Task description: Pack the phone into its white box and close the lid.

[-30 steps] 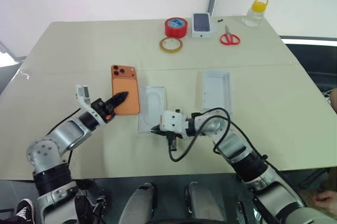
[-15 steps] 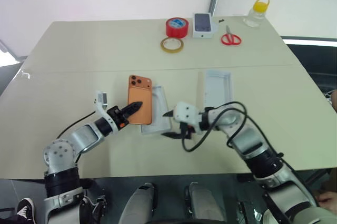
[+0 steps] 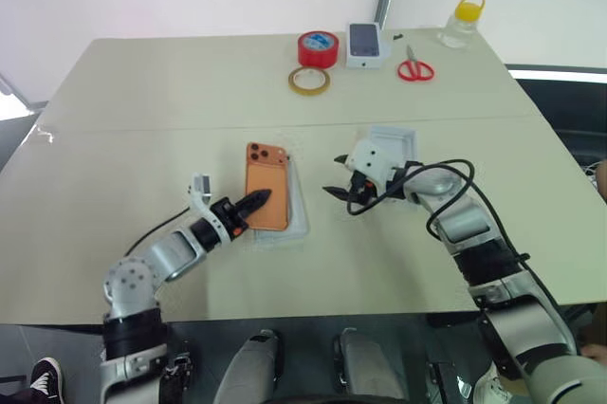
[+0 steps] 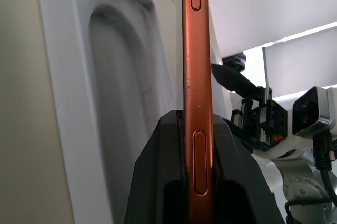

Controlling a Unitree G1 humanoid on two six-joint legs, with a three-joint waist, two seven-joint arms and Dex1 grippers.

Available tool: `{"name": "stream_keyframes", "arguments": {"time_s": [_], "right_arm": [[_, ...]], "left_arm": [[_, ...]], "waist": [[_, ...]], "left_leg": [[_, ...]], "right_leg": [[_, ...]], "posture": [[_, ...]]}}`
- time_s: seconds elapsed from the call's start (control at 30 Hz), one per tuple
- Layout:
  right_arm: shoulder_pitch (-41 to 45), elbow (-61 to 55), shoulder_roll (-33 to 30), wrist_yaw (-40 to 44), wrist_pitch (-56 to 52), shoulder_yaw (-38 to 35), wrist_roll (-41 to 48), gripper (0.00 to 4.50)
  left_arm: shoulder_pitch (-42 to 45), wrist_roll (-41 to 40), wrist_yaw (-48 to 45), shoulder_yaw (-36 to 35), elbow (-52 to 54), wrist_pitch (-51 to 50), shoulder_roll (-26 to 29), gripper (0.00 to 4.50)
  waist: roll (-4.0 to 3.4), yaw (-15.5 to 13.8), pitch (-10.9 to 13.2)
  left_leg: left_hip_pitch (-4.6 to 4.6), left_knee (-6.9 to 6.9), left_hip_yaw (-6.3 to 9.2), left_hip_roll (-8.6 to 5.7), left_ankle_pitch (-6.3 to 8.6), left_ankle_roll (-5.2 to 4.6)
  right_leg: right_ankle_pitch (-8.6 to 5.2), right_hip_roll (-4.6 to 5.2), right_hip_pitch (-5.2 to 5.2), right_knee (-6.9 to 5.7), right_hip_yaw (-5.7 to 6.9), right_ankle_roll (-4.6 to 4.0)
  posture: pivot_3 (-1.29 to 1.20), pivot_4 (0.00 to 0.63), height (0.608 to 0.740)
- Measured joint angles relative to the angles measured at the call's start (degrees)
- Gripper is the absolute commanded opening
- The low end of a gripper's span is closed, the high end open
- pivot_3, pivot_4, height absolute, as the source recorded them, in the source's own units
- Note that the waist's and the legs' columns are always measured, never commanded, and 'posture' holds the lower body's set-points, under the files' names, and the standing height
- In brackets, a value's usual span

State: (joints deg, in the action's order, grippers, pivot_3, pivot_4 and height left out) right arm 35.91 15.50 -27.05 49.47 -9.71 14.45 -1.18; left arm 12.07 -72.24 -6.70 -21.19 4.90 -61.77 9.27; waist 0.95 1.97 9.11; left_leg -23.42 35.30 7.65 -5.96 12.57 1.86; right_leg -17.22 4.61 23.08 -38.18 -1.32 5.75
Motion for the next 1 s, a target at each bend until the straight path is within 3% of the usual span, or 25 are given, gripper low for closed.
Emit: {"name": "stream_keyframes", "arguments": {"time_s": [0.07,0.13,0.2,0.37,0.8,1.0], "right_arm": [[0.2,1.7,0.1,0.1,1.0,0.0,0.0,3.48],[0.6,2.9,0.1,0.3,2.0,0.0,-0.1,3.56],[1.2,3.5,0.4,0.3,2.6,0.0,-0.3,3.56],[1.9,3.5,1.4,0.4,2.9,0.2,-0.4,3.56],[1.9,3.5,2.3,0.3,2.9,0.3,-0.9,3.56],[1.9,3.5,3.4,-0.1,3.0,0.7,-1.1,3.56]], "left_arm": [[-0.8,-0.8,1.5,0.0,0.7,0.6,-1.3,0.00],[-0.8,-0.9,2.1,0.1,1.4,1.0,-1.6,0.99],[-0.8,-1.0,2.6,0.1,1.6,1.3,-1.8,1.69],[0.4,-3.5,3.8,0.7,2.9,1.2,-1.4,4.16],[-0.1,-8.4,7.9,3.3,7.0,-2.6,8.3,4.16],[3.0,-9.8,10.5,3.9,6.4,-2.3,9.4,4.16]], "waist": [[0.00,-0.1,0.0],[0.00,-0.1,0.0],[0.00,0.0,0.0],[0.00,-0.1,0.0],[-0.01,0.2,0.0],[-0.01,0.1,0.0]], "left_leg": [[0.00,0.03,0.00,0.00,0.01,-0.02],[0.00,0.04,0.00,0.00,0.01,-0.02],[0.00,0.04,-0.01,0.00,0.00,-0.01],[0.02,0.05,0.00,0.01,0.00,-0.01],[0.04,0.05,0.00,0.01,0.00,0.00],[0.03,0.05,0.00,0.00,-0.01,0.01]], "right_leg": [[0.00,-0.01,0.00,-0.03,0.00,0.00],[0.00,-0.02,-0.01,-0.03,0.00,0.00],[0.00,-0.02,-0.01,-0.03,0.00,0.00],[0.00,-0.02,-0.06,-0.03,0.01,0.00],[0.00,-0.04,-0.05,-0.03,-0.01,0.00],[0.00,-0.03,-0.05,-0.02,-0.01,0.00]], "posture": [[0.00,0.150,0.740],[0.00,0.150,0.740],[0.00,0.150,0.740],[0.00,0.150,0.740],[0.00,0.150,0.740],[0.00,0.150,0.740]]}}
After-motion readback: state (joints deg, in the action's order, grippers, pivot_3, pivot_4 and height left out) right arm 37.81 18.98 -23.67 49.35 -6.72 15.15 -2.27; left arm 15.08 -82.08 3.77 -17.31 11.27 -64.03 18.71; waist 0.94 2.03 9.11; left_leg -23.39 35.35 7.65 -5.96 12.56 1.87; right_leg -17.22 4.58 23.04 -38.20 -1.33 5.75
